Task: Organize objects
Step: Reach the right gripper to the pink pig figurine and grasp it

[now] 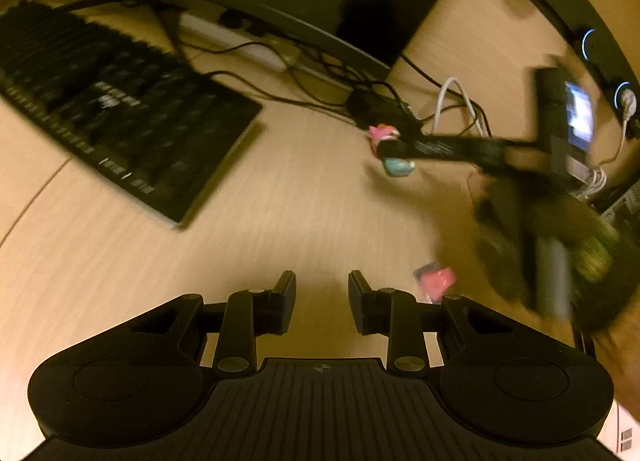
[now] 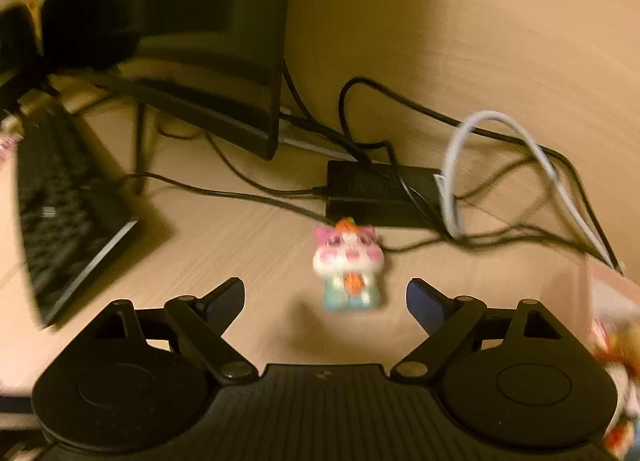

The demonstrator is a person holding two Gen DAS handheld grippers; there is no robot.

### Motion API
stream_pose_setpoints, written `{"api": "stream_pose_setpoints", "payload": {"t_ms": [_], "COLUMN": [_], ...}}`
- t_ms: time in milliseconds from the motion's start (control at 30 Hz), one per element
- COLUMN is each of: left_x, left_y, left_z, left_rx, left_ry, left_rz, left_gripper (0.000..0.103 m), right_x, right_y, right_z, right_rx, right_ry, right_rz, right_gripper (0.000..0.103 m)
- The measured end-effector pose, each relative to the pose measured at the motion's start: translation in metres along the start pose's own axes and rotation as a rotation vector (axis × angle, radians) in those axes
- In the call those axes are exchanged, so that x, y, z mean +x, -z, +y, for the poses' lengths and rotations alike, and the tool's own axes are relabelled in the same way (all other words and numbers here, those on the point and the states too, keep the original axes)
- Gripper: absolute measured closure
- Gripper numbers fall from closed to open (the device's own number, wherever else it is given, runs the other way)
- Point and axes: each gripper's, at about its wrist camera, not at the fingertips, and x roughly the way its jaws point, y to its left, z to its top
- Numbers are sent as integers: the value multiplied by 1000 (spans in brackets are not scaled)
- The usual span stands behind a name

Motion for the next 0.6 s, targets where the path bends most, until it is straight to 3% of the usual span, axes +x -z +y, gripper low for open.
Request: {"api": "stream_pose_setpoints", "payload": {"t_ms": [133,167,200,233,333,500,600], "left_x": [-16,-18,-19,-19,-10,12,29], "left_y": [8,10,11,12,12,12,19], "left_z": [10,11,12,12,7,-21,-51], "left_rx": [12,16,19,22,35,125,235], "left_ry": [3,6,11,18,40,88,101], "left_rz": [0,0,1,5,26,67,108], "left_gripper": [72,72,72,72,72,72,72], "right_x": [36,42,45,46,19,-75,-121], "right_y": [-12,-14,-15,-14,-4,44,83], "right_z": [0,-3,-7,-10,-13,-14,-19], "right_rx": [-1,7,13,23,53,66,54], "right_ry": [94,95,91,85,76,33,72], "right_rz": [31,49,72,100,72,17,8], "right_gripper": [20,35,56,56,56,57,56]}}
